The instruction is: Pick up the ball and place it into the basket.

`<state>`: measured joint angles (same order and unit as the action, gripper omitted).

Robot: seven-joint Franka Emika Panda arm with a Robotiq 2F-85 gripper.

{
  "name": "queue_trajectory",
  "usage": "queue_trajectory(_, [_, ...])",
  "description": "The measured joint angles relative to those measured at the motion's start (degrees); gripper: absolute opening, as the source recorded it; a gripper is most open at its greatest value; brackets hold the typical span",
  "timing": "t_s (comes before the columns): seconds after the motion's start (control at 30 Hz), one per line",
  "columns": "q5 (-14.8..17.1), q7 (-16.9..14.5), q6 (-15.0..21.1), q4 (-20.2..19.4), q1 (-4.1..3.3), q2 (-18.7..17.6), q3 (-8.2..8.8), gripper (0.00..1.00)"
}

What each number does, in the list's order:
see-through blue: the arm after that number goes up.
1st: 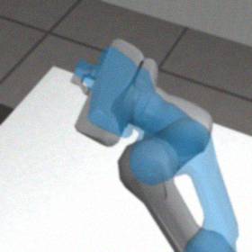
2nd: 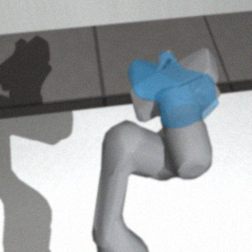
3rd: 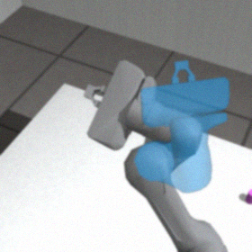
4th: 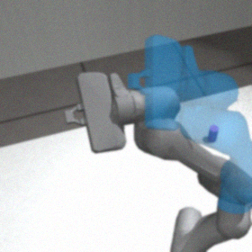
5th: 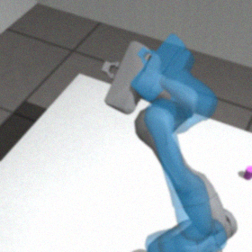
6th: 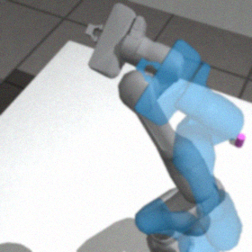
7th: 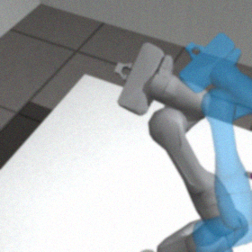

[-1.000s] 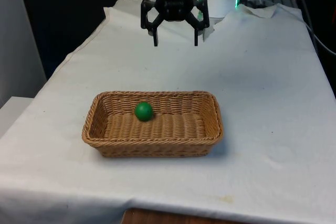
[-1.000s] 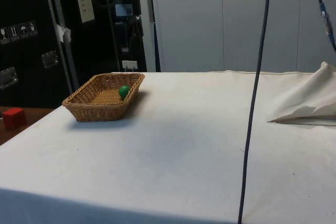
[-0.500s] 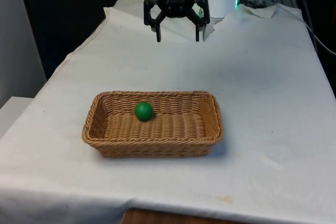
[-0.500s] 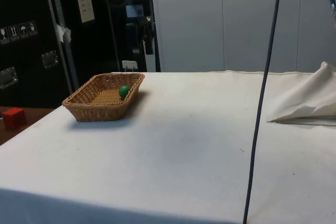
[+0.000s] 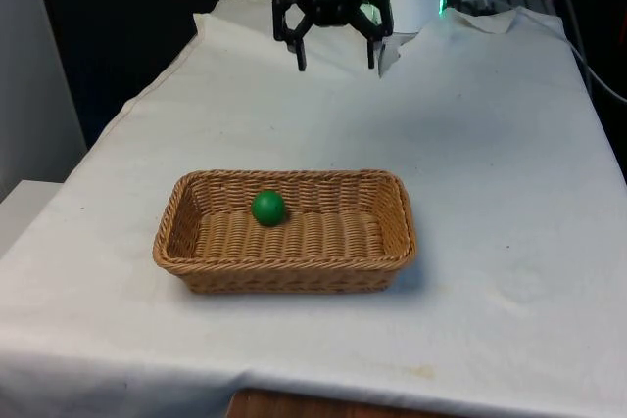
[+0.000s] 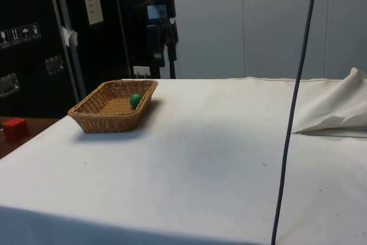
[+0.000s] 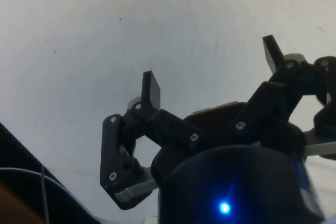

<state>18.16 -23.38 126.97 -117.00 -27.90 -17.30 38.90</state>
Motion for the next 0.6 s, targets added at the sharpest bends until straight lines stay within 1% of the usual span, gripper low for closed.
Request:
queue_trajectory(0.03, [-0.7, 0.4, 0.2, -0.7, 0.00, 1.0, -0.11, 1.00])
queue_trajectory(0.07, [-0.7, 0.4, 0.2, -0.7, 0.00, 1.0, -0.11, 1.00])
queue_trajectory(0.1, [-1.8, 1.0, 0.2, -1.3, 0.00, 2.1, -0.17, 1.00])
queue_trajectory(0.23, [-4.4, 2.6, 0.2, -2.9, -0.06, 4.6, -0.57, 1.00])
queue_trajectory(0.27, [-4.4, 2.6, 0.2, -2.9, -0.06, 4.6, -0.57, 1.00])
queue_trajectory(0.3, [-5.7, 3.6, 0.3, -3.5, -0.06, 5.6, -0.92, 1.00])
queue_trajectory(0.43, [-7.8, 5.6, 0.4, -3.9, -0.06, 6.5, -1.60, 1.00])
queue_trajectory(0.5, [-8.3, 6.1, 0.4, -3.9, -0.06, 6.6, -1.78, 1.00])
queue_trajectory(0.6, [-8.4, 6.2, 0.4, -4.0, -0.06, 6.6, -1.78, 1.00])
